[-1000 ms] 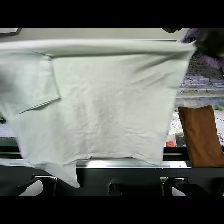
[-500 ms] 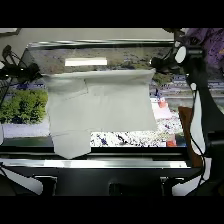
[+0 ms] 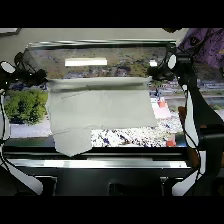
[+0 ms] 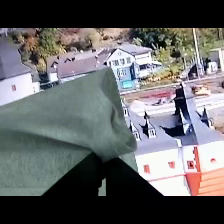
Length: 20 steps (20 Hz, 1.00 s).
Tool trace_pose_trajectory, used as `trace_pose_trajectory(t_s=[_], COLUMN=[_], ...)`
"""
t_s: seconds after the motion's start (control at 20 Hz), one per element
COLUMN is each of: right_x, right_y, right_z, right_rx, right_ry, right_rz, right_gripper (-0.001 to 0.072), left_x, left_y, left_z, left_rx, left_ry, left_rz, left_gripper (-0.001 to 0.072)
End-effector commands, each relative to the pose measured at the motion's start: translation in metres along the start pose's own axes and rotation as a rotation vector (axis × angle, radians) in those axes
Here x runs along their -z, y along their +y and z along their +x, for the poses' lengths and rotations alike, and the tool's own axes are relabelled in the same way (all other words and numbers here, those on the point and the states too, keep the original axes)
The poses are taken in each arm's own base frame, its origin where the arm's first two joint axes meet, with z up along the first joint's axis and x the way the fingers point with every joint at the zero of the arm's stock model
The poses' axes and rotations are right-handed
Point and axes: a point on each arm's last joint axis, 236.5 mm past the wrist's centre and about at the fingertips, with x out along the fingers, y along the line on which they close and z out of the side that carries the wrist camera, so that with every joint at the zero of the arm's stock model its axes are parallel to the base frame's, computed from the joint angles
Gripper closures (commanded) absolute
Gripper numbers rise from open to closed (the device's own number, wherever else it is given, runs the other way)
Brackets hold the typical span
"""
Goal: Fold the clothes and pants, and hang the long-sleeved shirts on hangers.
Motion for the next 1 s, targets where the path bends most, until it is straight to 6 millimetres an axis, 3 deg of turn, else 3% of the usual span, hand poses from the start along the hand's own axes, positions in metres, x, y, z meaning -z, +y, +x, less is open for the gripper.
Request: trace_pose_trajectory(t_s=[0.0, 0.1, 0.35, 0.6, 0.7, 0.8, 0.85, 0.9, 0.95], right_x=[0.032, 0.051, 0.091, 0.11, 0.112, 0.116, 0.119, 0.121, 0.122], right_y=[-0.01, -0.015, -0.022, -0.013, -0.012, -0.011, -0.011, -0.012, -0.014], right_z=[0.008, 0.019, 0.054, 0.073, 0.073, 0.071, 0.07, 0.068, 0.064], right_rx=[0.037, 0.058, 0.074, 0.033, 0.028, 0.026, 0.026, 0.029, 0.039], right_ry=[0.135, 0.211, 0.359, 0.425, 0.432, 0.453, 0.463, 0.477, 0.485], right_rz=[-0.003, -0.001, 0.012, 0.041, 0.043, 0.044, 0.04, 0.037, 0.03], right_gripper=[0.0677, 0.0677, 0.0676, 0.0676, 0.067, 0.0546, 0.0501, 0.0444, 0.0344], left_x=[0.05, 0.067, 0.085, 0.123, 0.124, 0.122, 0.12, 0.118, 0.113], left_y=[0.013, 0.014, 0.008, 0.01, 0.01, 0.01, 0.01, 0.01, 0.009], left_z=[-0.005, -0.004, 0.008, 0.018, 0.019, 0.02, 0.021, 0.02, 0.015], left_rx=[-0.054, -0.062, -0.085, -0.109, -0.109, -0.109, -0.113, -0.115, -0.113], left_ry=[0.212, 0.284, 0.344, 0.502, 0.506, 0.495, 0.489, 0.482, 0.466], left_rz=[-0.02, -0.018, -0.029, -0.063, -0.062, -0.066, -0.082, -0.092, -0.092], left_gripper=[0.0692, 0.0692, 0.0692, 0.0692, 0.0692, 0.0666, 0.0555, 0.0327, 0.0068])
